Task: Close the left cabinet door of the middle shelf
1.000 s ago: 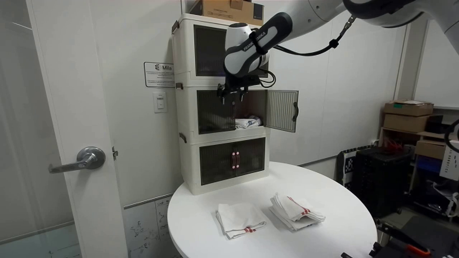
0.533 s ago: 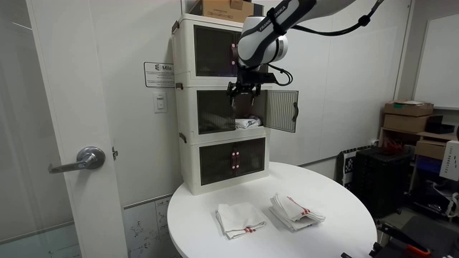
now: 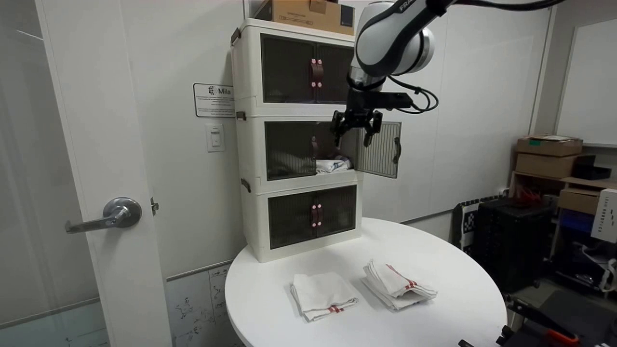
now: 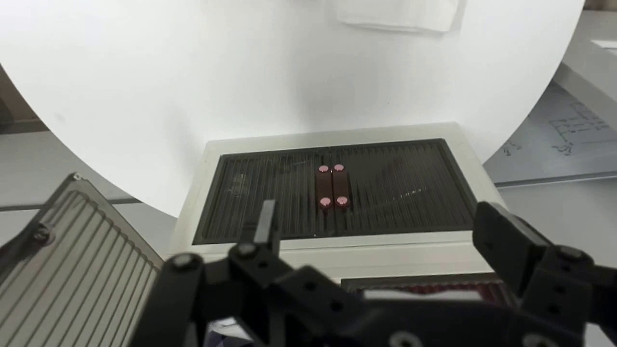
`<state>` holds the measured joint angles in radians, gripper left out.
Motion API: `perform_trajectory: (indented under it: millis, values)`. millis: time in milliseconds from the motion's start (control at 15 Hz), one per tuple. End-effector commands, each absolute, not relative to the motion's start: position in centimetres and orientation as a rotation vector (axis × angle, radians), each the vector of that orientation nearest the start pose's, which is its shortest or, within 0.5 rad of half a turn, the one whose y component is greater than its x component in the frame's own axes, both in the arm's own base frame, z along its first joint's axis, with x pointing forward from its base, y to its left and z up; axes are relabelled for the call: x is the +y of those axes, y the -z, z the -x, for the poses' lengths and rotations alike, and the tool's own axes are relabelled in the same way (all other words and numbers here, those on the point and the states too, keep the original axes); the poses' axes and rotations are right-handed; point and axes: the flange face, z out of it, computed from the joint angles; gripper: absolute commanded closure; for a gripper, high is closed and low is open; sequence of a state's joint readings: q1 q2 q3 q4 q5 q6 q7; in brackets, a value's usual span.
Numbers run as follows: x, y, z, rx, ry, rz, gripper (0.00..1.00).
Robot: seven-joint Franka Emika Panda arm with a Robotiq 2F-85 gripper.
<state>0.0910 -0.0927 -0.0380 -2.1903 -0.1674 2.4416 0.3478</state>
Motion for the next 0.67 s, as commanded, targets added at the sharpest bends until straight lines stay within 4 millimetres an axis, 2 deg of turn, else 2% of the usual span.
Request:
perform_trajectory:
  millis: [0,67,133,600]
  values:
    - [2.6,-46.5,-52.9,0.251,0.576,3.135,0.00]
    - [2.5,-46.9,-51.8,0.243,0.581,3.135,0.00]
    - [2.4,-47.1,-51.6,0.245,0.588,3.135,0.00]
    - [2.6,-46.1,-52.4,0.242,0.561,3.144,0.00]
